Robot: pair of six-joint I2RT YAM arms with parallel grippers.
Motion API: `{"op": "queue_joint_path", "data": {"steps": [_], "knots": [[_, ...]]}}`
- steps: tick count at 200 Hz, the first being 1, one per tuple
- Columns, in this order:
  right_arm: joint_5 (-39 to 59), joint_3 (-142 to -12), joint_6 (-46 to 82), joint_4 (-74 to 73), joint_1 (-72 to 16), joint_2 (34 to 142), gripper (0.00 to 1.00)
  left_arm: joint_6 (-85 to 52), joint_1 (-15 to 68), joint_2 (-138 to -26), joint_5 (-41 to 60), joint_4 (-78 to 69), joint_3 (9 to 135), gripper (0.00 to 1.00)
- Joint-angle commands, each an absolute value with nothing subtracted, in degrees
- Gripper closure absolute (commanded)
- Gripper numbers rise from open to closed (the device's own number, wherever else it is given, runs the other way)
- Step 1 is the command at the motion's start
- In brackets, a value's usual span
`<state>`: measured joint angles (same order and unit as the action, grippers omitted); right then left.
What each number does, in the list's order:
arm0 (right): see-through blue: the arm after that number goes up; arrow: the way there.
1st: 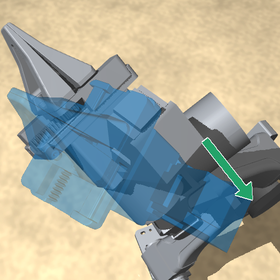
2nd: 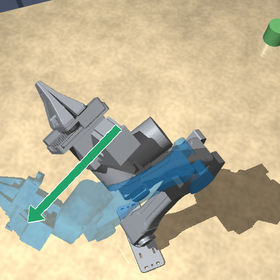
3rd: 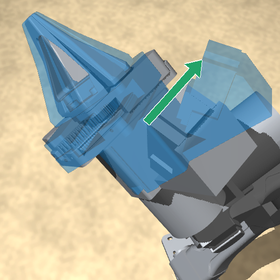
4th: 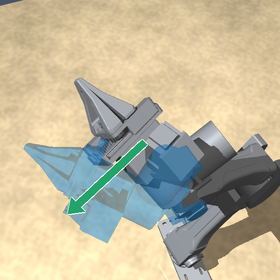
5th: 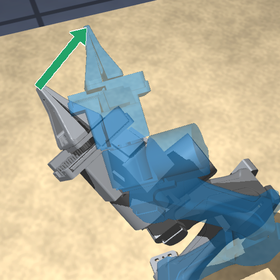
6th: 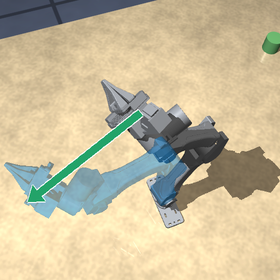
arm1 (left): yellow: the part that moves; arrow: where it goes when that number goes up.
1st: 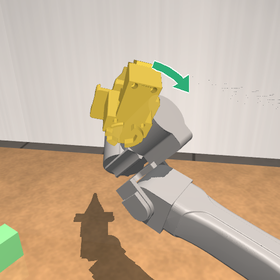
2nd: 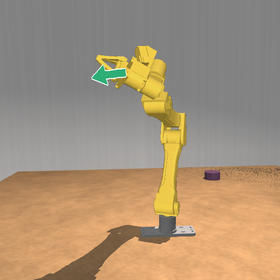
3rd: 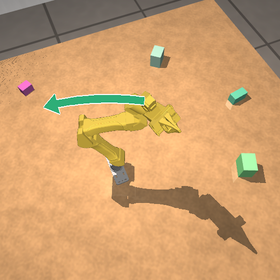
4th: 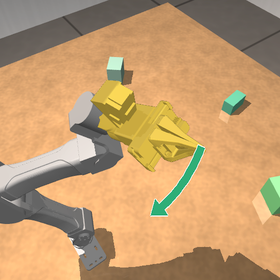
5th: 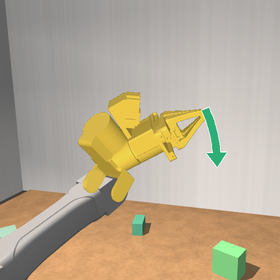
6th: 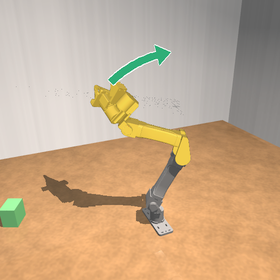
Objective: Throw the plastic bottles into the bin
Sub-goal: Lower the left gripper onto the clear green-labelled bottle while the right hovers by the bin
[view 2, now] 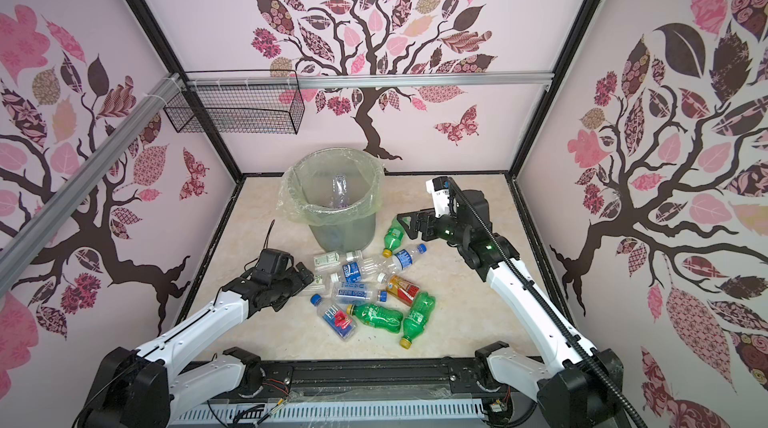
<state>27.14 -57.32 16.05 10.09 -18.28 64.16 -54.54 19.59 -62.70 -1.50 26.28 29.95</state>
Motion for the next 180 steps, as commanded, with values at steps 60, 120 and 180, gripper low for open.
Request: {"op": "queue_joint_path", "data": {"steps": [60, 120, 180], "knots": [[26.9, -55.9, 15.2, 10.7, -18.3, 61.4, 0.08, -47.5, 12.5, -66.4, 0.0, 26.2, 32.9, 0.02], [26.5, -55.3, 14.8, 11.3, -18.3, 60.7, 0.08, -46.4, 12.3, -69.5, 1.7, 24.9, 34.7, 0.04], [25.8, -55.2, 14.3, 12.0, -18.3, 60.0, 0.08, -42.6, 11.6, -74.3, 1.3, 25.3, 38.2, 0.17]]}}
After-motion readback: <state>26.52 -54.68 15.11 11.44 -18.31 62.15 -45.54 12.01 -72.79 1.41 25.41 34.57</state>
